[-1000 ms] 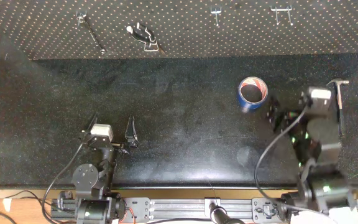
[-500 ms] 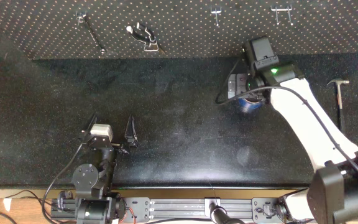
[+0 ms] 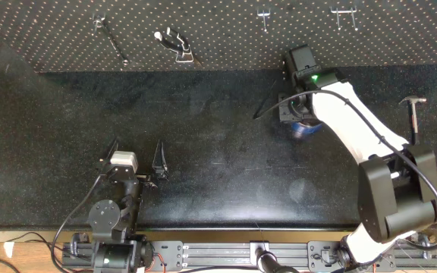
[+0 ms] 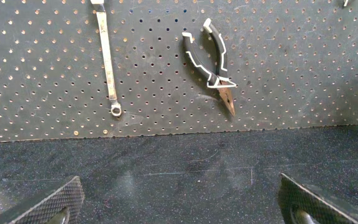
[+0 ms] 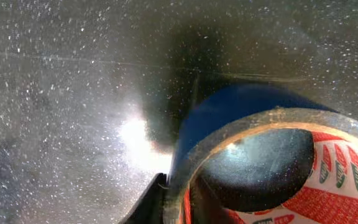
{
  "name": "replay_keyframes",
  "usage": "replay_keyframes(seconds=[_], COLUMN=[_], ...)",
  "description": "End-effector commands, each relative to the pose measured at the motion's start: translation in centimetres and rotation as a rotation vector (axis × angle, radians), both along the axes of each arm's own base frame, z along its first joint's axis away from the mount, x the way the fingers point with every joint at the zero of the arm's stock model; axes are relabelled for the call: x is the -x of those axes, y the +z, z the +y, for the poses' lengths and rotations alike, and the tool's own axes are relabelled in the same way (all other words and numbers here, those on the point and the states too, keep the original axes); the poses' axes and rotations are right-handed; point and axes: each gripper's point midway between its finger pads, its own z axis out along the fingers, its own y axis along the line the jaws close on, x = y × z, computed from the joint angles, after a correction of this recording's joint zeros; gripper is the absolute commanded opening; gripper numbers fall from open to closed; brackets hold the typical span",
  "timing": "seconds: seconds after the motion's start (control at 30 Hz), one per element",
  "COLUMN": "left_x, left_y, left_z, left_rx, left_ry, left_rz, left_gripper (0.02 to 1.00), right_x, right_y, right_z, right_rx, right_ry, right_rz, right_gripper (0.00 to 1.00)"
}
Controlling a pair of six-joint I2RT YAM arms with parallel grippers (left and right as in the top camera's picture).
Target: Place Tools Onto Pegboard
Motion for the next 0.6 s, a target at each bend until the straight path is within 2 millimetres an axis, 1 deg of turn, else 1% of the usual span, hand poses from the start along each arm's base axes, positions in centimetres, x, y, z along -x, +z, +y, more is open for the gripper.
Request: replay_keyframes(seconds=[0.03,0.07,0.1,0.13,0.17,0.2,0.27,0.3,0.33,0.37,0.4,0.43,0.47,0.5,0.53,0.6], left_x=[0.0,0.0,0.0,0.0,0.0,0.0,0.0,0.0,0.0,0.0,0.0,0.0,0.0,0.0,0.0,0.0], left_y=[-0.1,-0.1,-0.1,-0.1,-0.1,-0.1,-0.1,-0.1,-0.1,-0.1,-0.1,-0.1,-0.1,-0.1,-0.1,-0.1], left_z=[0.1,0.1,0.1,0.1,0.1,0.1,0.1,0.1,0.1,0.1,0.1,0.1,0.1,0.1,0.1,0.1], left_rx=[-0.006,-0.006,-0.006,-0.006,-0.006,-0.006,-0.006,-0.006,-0.006,-0.006,-0.006,-0.006,-0.006,-0.006,-0.006,-0.006], left_ry=[0.005,0.005,0.005,0.005,0.005,0.005,0.005,0.005,0.005,0.005,0.005,0.005,0.005,0.005,0.005,0.005], left_rz=[0.002,0.002,0.002,0.002,0.002,0.002,0.002,0.002,0.002,0.002,0.002,0.002,0.002,0.002,0.002,0.002], left_gripper=[0.996,0.996,0.996,0.996,0.996,0.996,0.996,0.996,0.996,0.996,0.998,0.996,0.998,0.993,0.996,0.998], right_x=[-0.3,-0.7,-1.6,-2.4,-2.8,-2.8,-2.3,-2.1,-2.6,-3.7,-4.8,-6.2,-7.0,-7.9,-8.5,-9.5], right_y=[0.3,1.2,3.8,6.9,13.7,17.3,23.2,25.5,27.4,27.9,27.4,26.3,25.5,24.1,22.9,21.3], right_z=[-0.8,-0.4,0.8,2.0,4.2,5.2,5.9,6.2,6.6,6.9,7.4,8.3,8.7,9.2,9.3,9.8], right_rx=[0.070,0.057,0.021,-0.018,-0.107,-0.156,-0.198,-0.215,-0.230,-0.220,-0.215,-0.195,-0.182,-0.166,-0.145,-0.135], right_ry=[0.002,0.008,0.024,0.042,0.079,0.096,0.093,0.086,0.071,0.046,0.038,0.064,0.079,0.088,0.080,0.082], right_rz=[-0.012,-0.050,-0.151,-0.260,-0.478,-0.593,-0.784,-0.861,-0.941,-0.990,-1.003,-1.012,-1.011,-0.997,-0.985,-0.969], right_gripper=[0.073,0.077,0.075,0.075,0.075,0.075,0.075,0.075,0.075,0.077,0.073,0.075,0.075,0.075,0.075,0.073])
